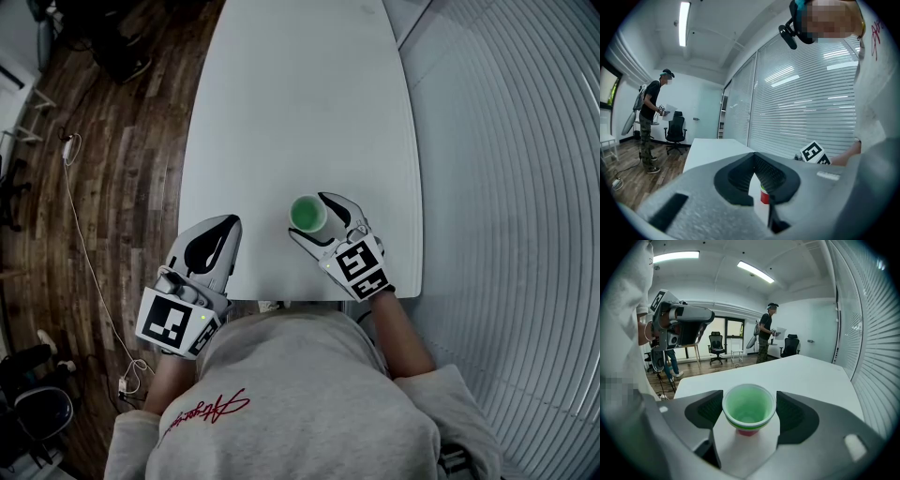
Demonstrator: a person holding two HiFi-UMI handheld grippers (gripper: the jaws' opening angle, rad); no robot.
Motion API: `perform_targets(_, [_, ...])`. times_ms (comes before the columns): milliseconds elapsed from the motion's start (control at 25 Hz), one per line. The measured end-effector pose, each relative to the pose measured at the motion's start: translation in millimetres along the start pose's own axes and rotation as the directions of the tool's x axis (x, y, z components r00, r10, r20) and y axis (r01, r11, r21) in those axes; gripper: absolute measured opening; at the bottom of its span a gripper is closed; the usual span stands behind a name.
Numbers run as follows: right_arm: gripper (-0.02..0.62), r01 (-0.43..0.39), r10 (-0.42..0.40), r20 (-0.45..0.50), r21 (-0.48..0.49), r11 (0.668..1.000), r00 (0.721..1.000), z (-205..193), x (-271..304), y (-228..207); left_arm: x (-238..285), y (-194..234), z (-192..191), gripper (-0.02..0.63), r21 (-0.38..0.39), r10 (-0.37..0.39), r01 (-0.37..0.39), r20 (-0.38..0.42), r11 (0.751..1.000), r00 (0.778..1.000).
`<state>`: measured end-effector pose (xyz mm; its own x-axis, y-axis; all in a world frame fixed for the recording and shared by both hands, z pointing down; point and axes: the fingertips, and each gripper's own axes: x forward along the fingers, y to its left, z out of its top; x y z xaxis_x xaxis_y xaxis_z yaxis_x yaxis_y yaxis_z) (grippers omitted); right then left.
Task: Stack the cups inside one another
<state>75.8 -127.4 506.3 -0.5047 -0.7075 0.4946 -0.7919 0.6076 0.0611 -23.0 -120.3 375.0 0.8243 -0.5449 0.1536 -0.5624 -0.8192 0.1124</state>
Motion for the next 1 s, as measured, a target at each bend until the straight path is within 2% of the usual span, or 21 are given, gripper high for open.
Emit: perform_targets(1000, [0.358,-0.004,0.004,-0.037,-0.003,1.0,0.999,-10.0,5.9,2.0,-1.1,0.9,-0.6,-0.005,-0.002,0.01,-0.01,-0.001,1.0,1.0])
